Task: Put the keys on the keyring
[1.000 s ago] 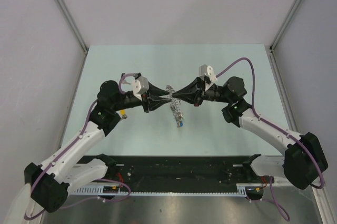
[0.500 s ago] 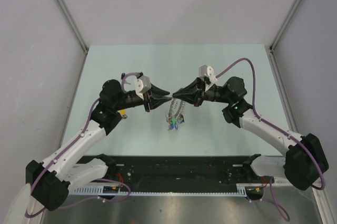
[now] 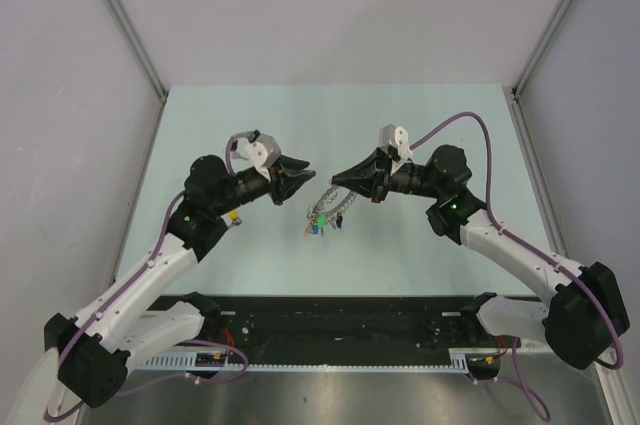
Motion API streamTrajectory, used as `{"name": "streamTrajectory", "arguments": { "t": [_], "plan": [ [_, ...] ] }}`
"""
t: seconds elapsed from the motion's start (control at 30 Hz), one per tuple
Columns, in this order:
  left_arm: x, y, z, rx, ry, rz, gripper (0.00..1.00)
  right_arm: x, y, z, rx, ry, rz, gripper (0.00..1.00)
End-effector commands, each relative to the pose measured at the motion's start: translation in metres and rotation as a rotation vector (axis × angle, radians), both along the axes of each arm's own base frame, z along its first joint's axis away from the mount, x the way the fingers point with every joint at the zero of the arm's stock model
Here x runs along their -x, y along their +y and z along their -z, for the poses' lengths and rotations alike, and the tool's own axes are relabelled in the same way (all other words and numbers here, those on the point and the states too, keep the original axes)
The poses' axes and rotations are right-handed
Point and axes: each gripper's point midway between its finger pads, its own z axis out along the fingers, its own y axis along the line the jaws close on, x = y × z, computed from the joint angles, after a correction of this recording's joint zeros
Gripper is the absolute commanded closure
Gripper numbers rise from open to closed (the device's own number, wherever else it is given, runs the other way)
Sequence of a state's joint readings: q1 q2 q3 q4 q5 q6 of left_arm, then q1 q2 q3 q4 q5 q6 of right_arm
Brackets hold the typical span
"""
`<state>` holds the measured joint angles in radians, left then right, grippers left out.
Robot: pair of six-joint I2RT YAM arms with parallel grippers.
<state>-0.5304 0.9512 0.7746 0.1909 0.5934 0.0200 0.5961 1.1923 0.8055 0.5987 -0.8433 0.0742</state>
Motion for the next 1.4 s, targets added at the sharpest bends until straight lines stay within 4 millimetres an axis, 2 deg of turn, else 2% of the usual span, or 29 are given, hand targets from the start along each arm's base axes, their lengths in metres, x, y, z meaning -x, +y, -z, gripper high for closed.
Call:
{"name": "streamTrajectory", "arguments": {
  "t": [0.0, 0.07, 0.1, 0.23, 0.4, 0.47, 0.5, 0.57, 0.6, 0.67, 0.7, 0.97, 1.07, 1.27, 1.37],
  "plan": [
    [-0.045, 0.053, 0.014, 0.017, 0.105, -0.447, 0.66, -0.002, -0.01, -0.02, -0.02, -0.083, 0.056, 1.0],
    [-0.049, 0.073, 0.031, -0.005, 0.189, -0.572, 0.65, -0.001, -0.012, -0.02, -0.02, -0.092, 0.063, 1.0],
    [-0.058, 0.097, 0.04, -0.017, 0.219, -0.713, 0.65, -0.002, -0.014, -0.019, -0.015, -0.088, 0.071, 1.0],
    [-0.054, 0.148, 0.094, -0.024, 0.456, -1.003, 0.64, -0.001, -0.019, -0.016, 0.005, -0.086, 0.09, 1.0],
    [-0.037, 0.189, 0.156, 0.04, 0.667, -1.219, 0.66, 0.002, -0.028, -0.016, 0.025, -0.105, 0.12, 1.0],
    [-0.035, 0.196, 0.168, 0.111, 0.714, -1.268, 0.66, 0.002, -0.031, -0.014, 0.031, -0.111, 0.129, 1.0],
    [-0.031, 0.205, 0.182, 0.124, 0.739, -1.305, 0.66, 0.004, -0.033, -0.016, 0.027, -0.116, 0.136, 1.0],
    [-0.033, 0.211, 0.188, 0.201, 0.762, -1.337, 0.66, 0.002, -0.036, -0.016, 0.027, -0.114, 0.146, 1.0],
    [-0.03, 0.219, 0.2, 0.217, 0.781, -1.367, 0.66, 0.002, -0.037, -0.017, 0.025, -0.117, 0.146, 1.0],
    [-0.032, 0.224, 0.204, 0.283, 0.794, -1.391, 0.66, 0.002, -0.039, -0.018, 0.021, -0.119, 0.146, 1.0],
    [-0.03, 0.227, 0.214, 0.282, 0.809, -1.408, 0.66, 0.003, -0.039, -0.017, 0.019, -0.115, 0.142, 1.0],
    [-0.035, 0.242, 0.242, 0.327, 0.855, -1.481, 0.66, 0.002, -0.042, -0.017, 0.008, -0.109, 0.138, 1.0],
    [-0.038, 0.244, 0.25, 0.329, 0.874, -1.485, 0.68, 0.002, -0.043, -0.016, 0.008, -0.107, 0.139, 1.0],
    [-0.05, 0.242, 0.254, 0.32, 0.888, -1.477, 0.77, 0.001, -0.045, -0.016, 0.007, -0.107, 0.142, 1.0],
    [-0.053, 0.241, 0.258, 0.296, 0.906, -1.477, 0.78, 0.001, -0.046, -0.016, 0.005, -0.108, 0.144, 1.0]
  ]
}}
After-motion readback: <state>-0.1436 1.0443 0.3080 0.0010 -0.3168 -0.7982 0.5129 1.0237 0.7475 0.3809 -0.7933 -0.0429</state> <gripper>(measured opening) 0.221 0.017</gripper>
